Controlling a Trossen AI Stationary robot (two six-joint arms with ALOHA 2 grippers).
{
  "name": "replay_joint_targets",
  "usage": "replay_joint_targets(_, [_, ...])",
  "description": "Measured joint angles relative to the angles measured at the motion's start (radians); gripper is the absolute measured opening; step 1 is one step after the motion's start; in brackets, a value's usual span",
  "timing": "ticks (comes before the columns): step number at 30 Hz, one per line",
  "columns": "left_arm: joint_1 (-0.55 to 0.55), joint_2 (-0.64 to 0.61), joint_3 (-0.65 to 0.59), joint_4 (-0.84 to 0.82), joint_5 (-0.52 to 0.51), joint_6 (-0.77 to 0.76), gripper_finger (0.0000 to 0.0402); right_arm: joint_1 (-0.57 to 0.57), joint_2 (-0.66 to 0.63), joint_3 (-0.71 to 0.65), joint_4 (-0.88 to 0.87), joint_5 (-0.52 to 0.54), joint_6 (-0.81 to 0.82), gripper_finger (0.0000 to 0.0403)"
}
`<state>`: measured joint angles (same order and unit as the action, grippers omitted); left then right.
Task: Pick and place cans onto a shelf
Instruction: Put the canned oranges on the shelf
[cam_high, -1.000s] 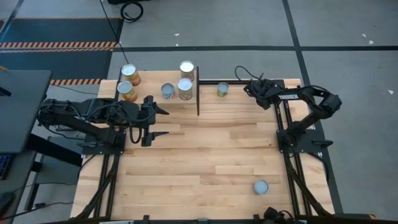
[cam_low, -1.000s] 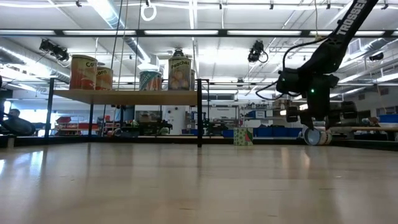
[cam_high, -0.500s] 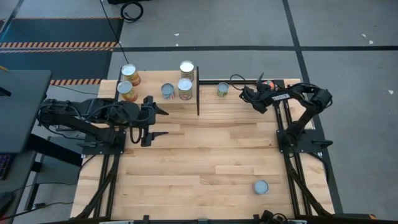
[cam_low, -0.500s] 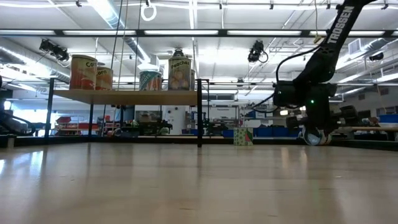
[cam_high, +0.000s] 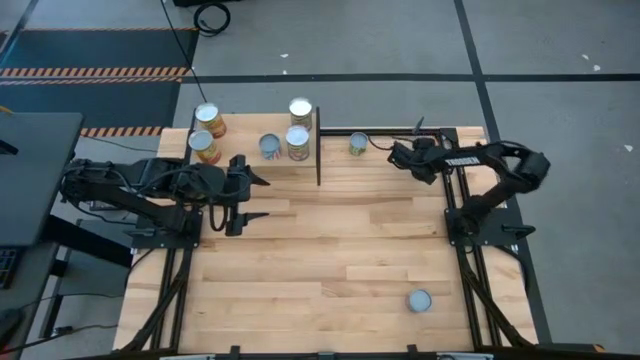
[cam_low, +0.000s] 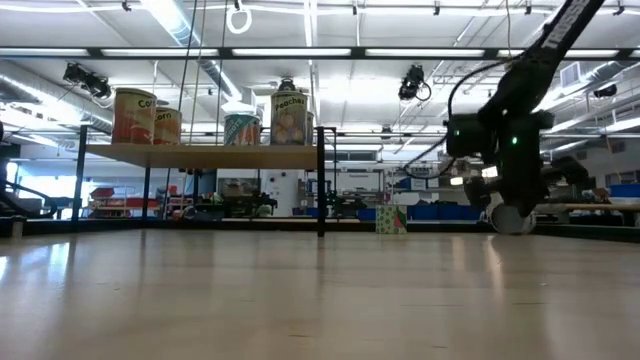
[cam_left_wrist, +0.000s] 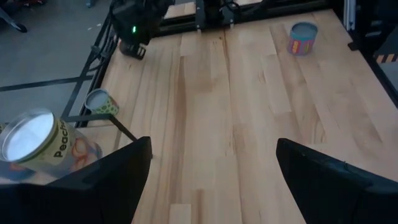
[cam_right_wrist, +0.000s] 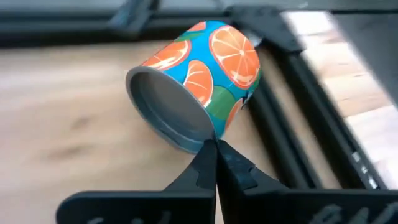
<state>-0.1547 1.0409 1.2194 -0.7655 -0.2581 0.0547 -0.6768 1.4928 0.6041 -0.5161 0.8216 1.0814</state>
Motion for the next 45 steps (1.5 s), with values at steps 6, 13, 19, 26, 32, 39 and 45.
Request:
replay_joint_targets(6, [0.0,0.0,0.0,-0.027,0.0,0.0,0.0352,0.137,-0.177,0.0,-0.06,-0.291,-0.054,0.0002])
replay_joint_targets(13, [-0.006,-0.016,0.0,-0.045,0.001,-0.044,0.0352,0.345,-0.323,0.0,-0.036,-0.563,0.149,0.0002])
replay_joint_targets(19, [-0.074,-0.029,0.0,-0.048,0.001,-0.077,0.0352,0.516,-0.347,0.0,-0.018,-0.639,0.363,0.0001])
replay_joint_targets(26, [-0.167,-0.029,0.0,-0.045,-0.004,-0.098,0.0352,0.582,-0.347,0.0,0.03,-0.662,0.439,0.0])
replay_joint_targets(32, [-0.203,-0.029,0.0,-0.028,-0.03,-0.104,0.0352,0.539,-0.347,0.0,0.033,-0.66,0.374,0.0002])
replay_joint_targets(39, [-0.209,-0.029,0.0,-0.035,-0.031,-0.133,0.0352,0.507,-0.347,0.0,0.091,-0.66,0.027,0.0033])
replay_joint_targets(45, [-0.244,-0.02,0.0,-0.036,-0.078,-0.199,0.0352,0.529,-0.349,0.037,0.097,-0.583,-0.477,0.0095])
